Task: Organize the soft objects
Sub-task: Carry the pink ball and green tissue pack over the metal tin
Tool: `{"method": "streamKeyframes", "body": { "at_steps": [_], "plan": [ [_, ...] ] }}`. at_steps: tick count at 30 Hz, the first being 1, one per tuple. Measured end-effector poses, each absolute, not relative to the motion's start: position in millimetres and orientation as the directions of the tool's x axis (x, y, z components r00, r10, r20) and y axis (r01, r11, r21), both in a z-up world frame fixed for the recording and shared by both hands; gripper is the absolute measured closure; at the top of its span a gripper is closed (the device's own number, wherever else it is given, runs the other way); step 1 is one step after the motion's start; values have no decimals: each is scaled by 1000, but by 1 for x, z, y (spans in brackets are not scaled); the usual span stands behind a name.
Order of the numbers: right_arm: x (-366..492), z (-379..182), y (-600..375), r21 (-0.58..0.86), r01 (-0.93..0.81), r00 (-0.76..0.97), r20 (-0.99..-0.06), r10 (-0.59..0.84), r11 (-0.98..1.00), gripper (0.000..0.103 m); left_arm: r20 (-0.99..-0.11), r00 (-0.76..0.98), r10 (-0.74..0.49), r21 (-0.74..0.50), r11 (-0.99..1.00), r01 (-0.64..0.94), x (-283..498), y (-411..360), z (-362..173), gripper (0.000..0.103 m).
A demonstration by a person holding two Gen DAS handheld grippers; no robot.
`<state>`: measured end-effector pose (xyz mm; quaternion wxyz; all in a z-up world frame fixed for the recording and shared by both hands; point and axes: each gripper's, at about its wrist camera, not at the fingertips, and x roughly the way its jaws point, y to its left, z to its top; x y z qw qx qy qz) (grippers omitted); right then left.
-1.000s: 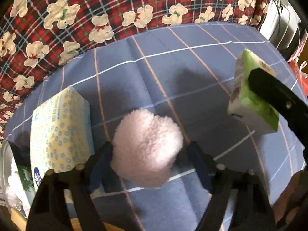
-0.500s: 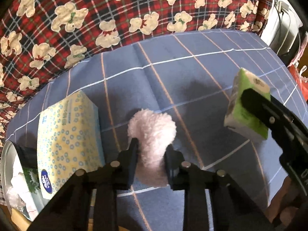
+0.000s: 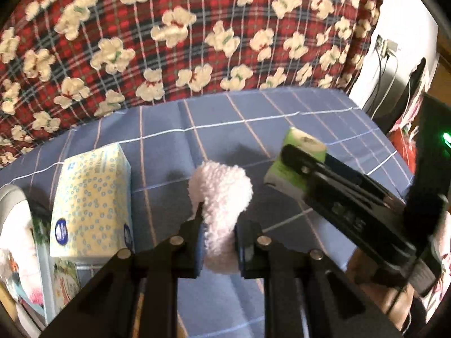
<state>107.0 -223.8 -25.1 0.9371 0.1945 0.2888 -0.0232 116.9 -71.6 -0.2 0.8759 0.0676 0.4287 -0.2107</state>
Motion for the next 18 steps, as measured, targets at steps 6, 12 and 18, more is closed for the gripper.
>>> {"method": "streamKeyframes", "body": {
  "at_steps": [6, 12, 18],
  "plan": [
    [103, -31, -226, 332, 186, 828, -559, 34, 925, 42, -705, 661, -259, -7, 934, 358, 90, -68, -7, 87],
    [93, -33, -216, 262, 199, 829, -559, -19, 944, 42, -645, 733, -217, 40, 948, 316, 79, -65, -15, 87],
    [74, -27, -209, 196, 211, 852, -518, -82, 957, 42, -594, 772, -225, 39, 951, 307, 66, -63, -18, 87]
  ]
}}
